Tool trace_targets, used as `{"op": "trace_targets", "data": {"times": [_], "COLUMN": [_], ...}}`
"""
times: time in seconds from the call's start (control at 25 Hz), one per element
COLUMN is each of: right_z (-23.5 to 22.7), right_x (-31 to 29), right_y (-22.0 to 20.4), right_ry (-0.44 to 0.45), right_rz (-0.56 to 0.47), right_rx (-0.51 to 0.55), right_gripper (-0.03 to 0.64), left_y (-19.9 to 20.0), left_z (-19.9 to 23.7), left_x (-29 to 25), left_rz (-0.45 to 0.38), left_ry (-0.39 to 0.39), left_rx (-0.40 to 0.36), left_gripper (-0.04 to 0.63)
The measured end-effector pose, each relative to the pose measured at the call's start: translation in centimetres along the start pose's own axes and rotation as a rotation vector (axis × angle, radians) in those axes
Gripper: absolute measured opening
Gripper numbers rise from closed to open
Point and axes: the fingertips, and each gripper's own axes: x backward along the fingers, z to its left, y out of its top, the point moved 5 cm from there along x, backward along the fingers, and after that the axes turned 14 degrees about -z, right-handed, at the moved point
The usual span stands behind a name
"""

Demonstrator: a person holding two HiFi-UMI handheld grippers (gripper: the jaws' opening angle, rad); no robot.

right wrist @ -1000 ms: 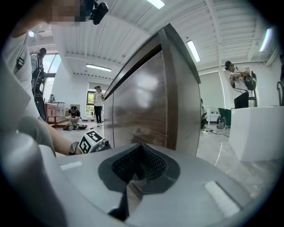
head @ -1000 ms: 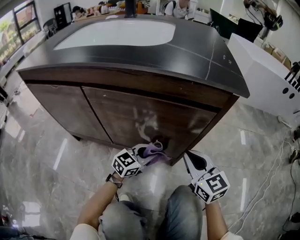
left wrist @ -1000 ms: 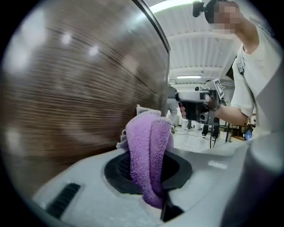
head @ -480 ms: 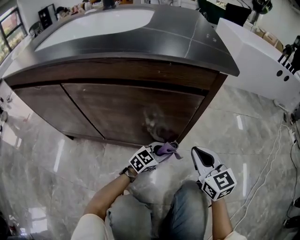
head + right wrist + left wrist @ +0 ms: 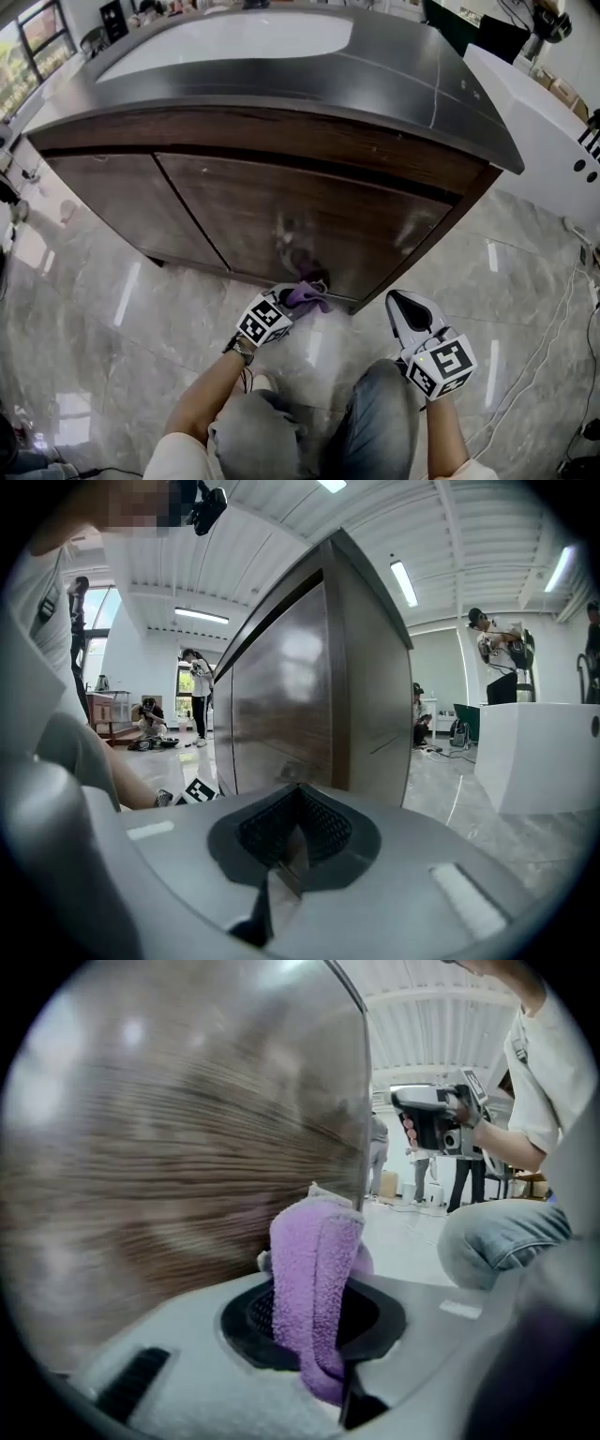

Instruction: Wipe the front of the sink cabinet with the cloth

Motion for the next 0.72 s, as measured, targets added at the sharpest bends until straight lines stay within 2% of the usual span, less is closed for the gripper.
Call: {"op": "trace_targets", "data": {"times": [0.24, 0.4, 0.56, 0.72], "right_z": [2.5, 4.4, 6.9, 9.4], "right_x": [-3.7, -6.4, -8.9, -10.6], "right_y": [0.2, 0.2, 0.9, 2.2], "right_ry": [0.109, 0.185, 0.270, 0.349], "right_rz": [-0.004, 0.003, -0.007, -0.024], "right_rx": [-0.005, -0.010, -0.011, -0.017], "right_gripper": [0.006, 0.006, 0.006, 0.006], "left_y": [-0.5, 1.1, 5.6, 12.4], "left_z": [6.0, 8.7, 9.9, 10.0], "left_x": [7.5, 12.3, 16.4, 19.7], "left_rz": [-0.004, -0.058, -0.143, -0.229], "left_ry": [0.222, 0.351, 0.442, 0.493], "left_rx": [0.034, 0.062, 0.038, -0.016], "left_gripper": [0.058, 0.055, 0.054, 0.054]}}
